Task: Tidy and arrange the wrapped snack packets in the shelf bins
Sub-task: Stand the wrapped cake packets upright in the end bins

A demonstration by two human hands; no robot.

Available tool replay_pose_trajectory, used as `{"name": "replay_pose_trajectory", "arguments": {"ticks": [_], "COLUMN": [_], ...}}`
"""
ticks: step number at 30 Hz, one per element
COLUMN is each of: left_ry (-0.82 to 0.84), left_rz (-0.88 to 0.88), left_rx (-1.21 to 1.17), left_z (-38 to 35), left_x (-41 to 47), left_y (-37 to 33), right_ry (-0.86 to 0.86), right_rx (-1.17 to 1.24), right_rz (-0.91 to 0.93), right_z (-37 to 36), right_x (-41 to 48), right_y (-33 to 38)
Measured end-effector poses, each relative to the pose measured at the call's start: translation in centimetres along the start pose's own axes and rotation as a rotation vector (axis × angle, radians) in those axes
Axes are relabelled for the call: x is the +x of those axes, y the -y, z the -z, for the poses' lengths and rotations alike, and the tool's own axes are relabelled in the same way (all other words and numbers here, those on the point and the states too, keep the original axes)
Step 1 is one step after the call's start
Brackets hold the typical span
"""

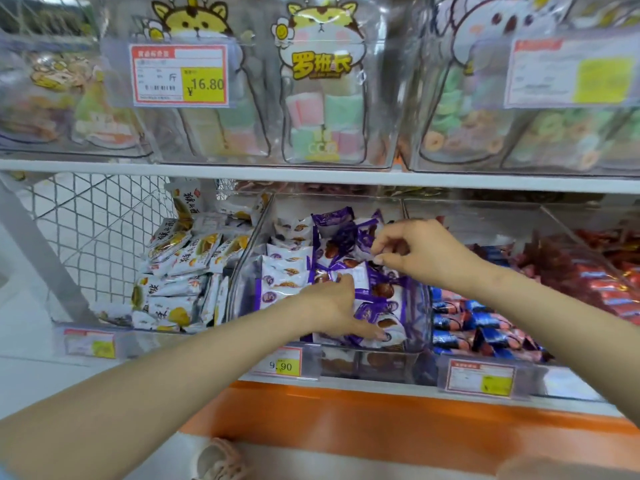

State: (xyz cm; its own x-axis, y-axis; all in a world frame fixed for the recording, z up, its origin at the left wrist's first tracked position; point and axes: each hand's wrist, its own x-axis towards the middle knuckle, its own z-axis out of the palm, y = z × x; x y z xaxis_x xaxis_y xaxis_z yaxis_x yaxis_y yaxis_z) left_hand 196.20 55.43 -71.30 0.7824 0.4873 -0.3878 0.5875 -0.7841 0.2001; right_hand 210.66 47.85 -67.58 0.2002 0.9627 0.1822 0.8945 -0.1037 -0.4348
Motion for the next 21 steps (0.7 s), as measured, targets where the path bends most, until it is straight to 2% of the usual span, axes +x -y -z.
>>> {"name": "replay_pose_trajectory", "arguments": {"ticks": [2, 3, 7, 10, 11, 14, 17, 21], "left_ry": [-0.020, -0.024, 0.020, 0.137, 0.128, -0.137, -0.399, -0.520], "left_rz": [0.007, -0.003, -0.097, -0.148, -0.158, -0.174, -0.147, -0.134], "left_rx": [-0.026, -0.117, -0.681, -0.899, -0.945, -1.017, -1.077, -1.057], "left_z": [-0.1, 0.2, 3.2, 4.1, 4.0, 3.4, 2.6, 2.1], "left_x": [0.2, 0.1, -1.0, -2.0, -2.3, -2.9, -2.8, -2.8], "left_y": [-0.3, -0.1, 1.8, 3.1, 3.2, 3.0, 3.0, 2.9], "right_ry": [0.023, 0.057, 0.219, 0.131, 0.079, -0.030, -0.039, -0.065], "right_rx": [0.090, 0.142, 0.323, 0.554, 0.636, 0.779, 0.852, 0.945], "right_rz": [0.019, 0.026, 0.030, -0.008, -0.035, -0.152, -0.189, -0.226], "right_z": [0.2, 0.3, 0.1, -0.4, -0.5, -0.7, -0.7, -0.5], "right_x": [-0.8, -1.2, -2.1, -1.9, -1.8, -1.7, -1.7, -1.7], "right_y": [-0.1, -0.1, -0.3, -0.1, 0.0, -0.3, -0.1, 0.3]}}
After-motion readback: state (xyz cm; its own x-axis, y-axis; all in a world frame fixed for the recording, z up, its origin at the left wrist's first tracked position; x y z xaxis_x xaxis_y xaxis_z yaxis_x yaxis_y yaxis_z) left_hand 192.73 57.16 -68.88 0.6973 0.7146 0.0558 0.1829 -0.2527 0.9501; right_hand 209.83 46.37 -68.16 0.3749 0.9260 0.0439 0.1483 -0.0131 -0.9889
